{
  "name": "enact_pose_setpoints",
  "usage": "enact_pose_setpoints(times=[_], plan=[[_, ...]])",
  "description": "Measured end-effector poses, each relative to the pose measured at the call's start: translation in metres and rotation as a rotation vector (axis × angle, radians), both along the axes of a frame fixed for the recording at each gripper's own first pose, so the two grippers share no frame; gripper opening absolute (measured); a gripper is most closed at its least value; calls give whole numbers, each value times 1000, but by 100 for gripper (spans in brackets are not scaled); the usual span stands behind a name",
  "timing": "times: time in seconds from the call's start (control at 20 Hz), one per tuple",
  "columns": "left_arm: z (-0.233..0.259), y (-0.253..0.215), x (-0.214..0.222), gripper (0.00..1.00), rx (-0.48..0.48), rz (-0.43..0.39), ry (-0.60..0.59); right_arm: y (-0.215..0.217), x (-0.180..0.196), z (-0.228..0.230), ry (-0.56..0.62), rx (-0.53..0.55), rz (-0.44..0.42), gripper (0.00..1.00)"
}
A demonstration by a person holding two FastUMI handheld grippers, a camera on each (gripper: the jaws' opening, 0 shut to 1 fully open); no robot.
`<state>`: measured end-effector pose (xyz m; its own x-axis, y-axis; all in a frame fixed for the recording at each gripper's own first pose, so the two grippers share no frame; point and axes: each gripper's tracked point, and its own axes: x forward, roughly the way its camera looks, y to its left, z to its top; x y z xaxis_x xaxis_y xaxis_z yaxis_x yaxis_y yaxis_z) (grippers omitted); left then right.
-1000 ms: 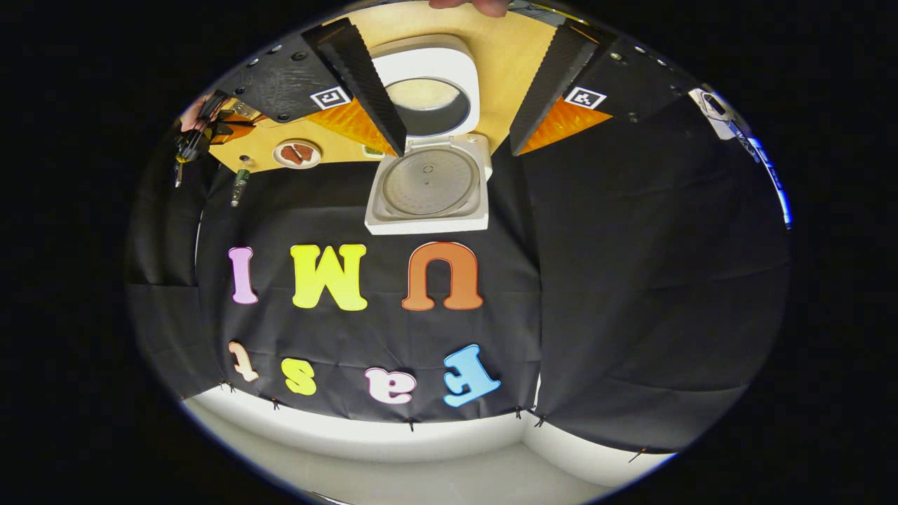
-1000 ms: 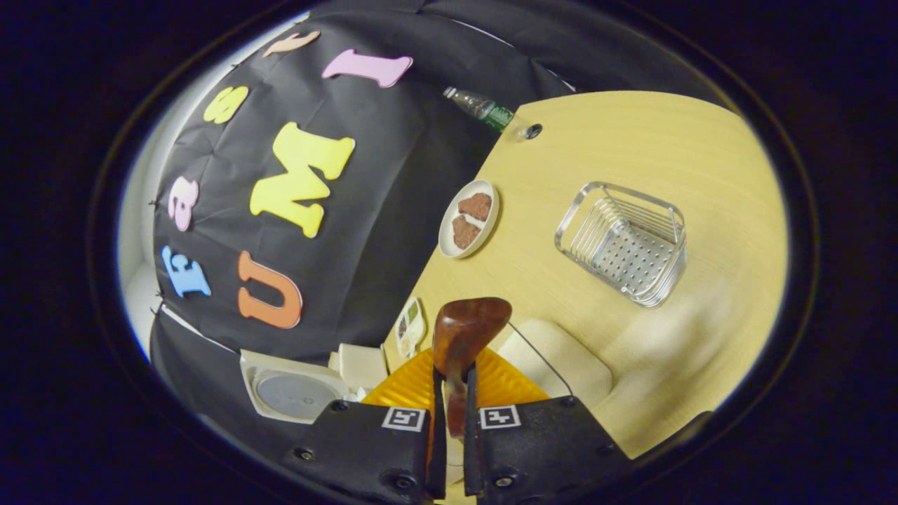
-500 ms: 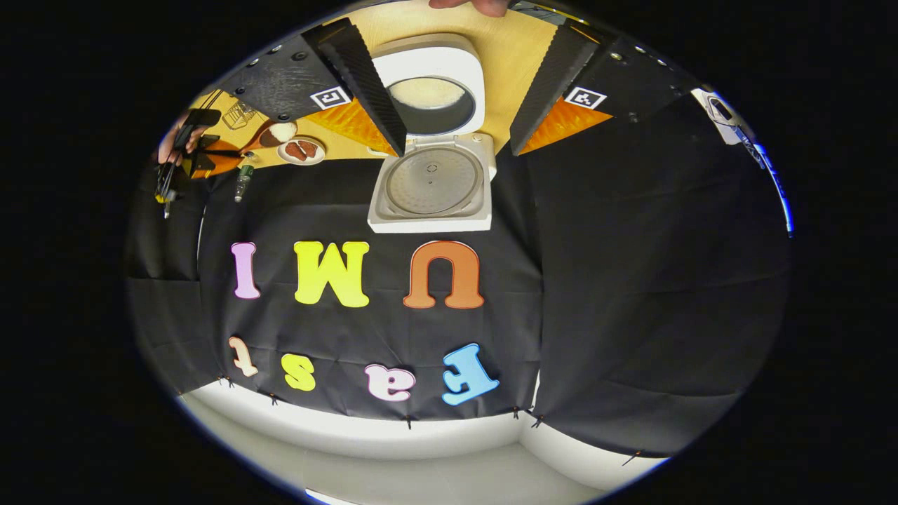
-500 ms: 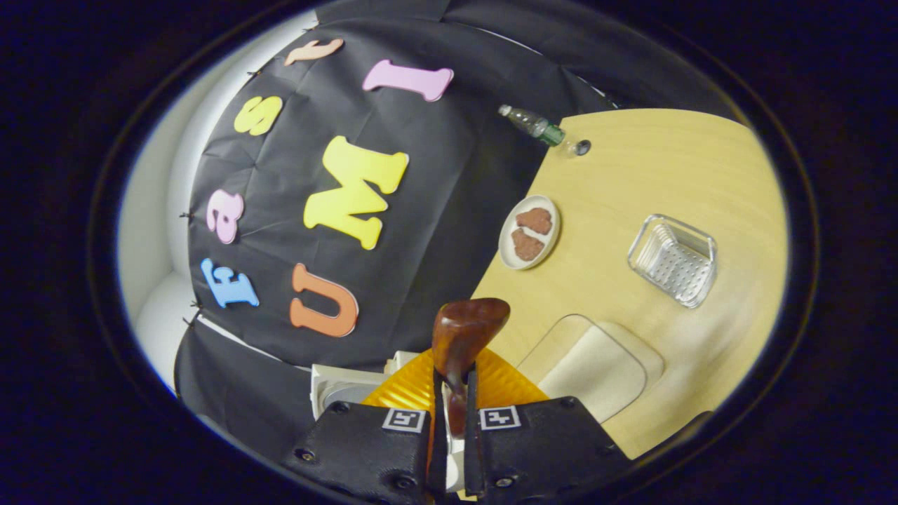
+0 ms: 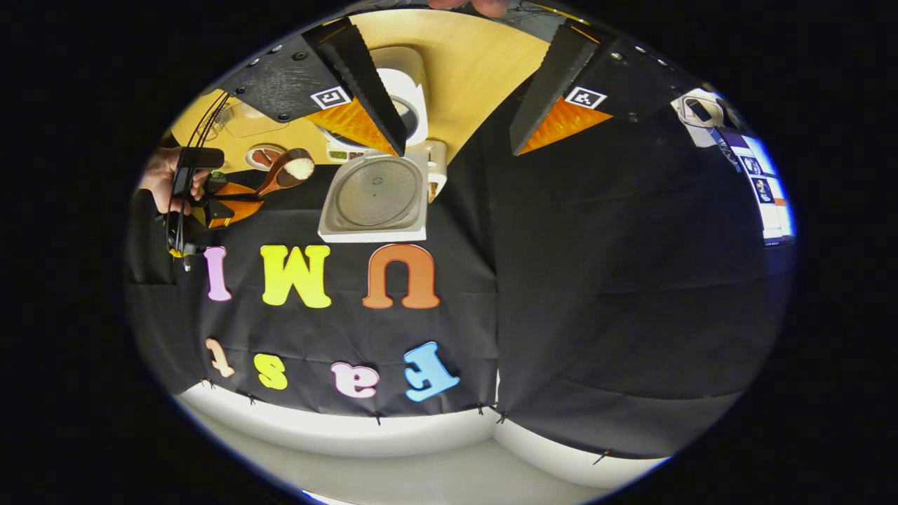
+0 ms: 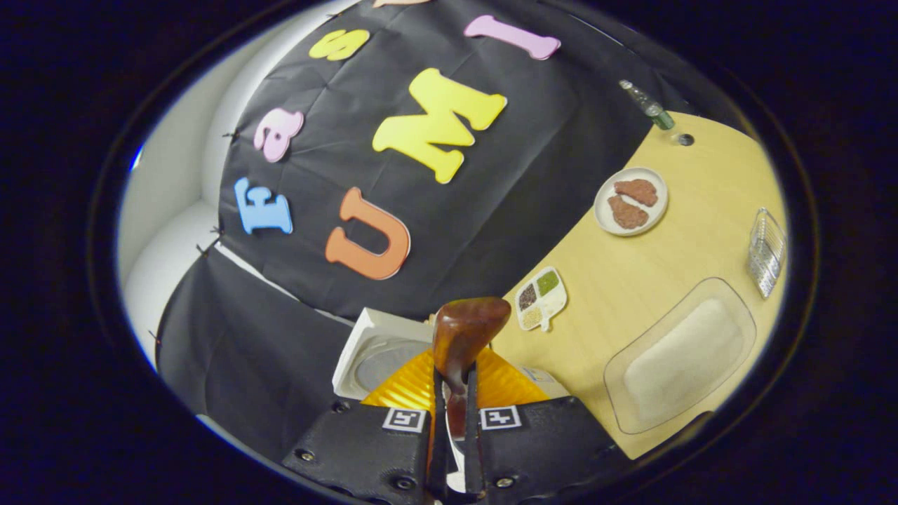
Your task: Close the left gripper, press the button to open the rice cooker; take a wooden spoon from the chopstick holder with the right hand, scoop a spoonful of rice and pour it into the rice cooker, then put the wooden spoon back into the chopstick holder.
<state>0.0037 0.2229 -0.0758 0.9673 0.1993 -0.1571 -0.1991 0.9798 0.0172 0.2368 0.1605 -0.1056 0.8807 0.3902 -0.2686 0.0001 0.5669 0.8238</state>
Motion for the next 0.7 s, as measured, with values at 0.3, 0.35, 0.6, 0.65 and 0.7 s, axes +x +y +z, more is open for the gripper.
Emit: enact_pose_setpoints(times=[0.3,0.35,0.6,0.65,0.7], plan=[[-9,42,-33,95,-22,96,13,62,18,-14,-16,-212,93,15],[-11,47,-36,95,-24,104,12,66,19,-15,-24,-251,102,15],[-11,52,-39,95,-22,105,12,83,23,-26,-52,-427,142,14],[-10,51,-39,95,-22,98,10,86,25,-25,-65,-466,150,15],[-9,51,-39,95,-19,92,6,88,25,-26,-79,-503,160,14]])
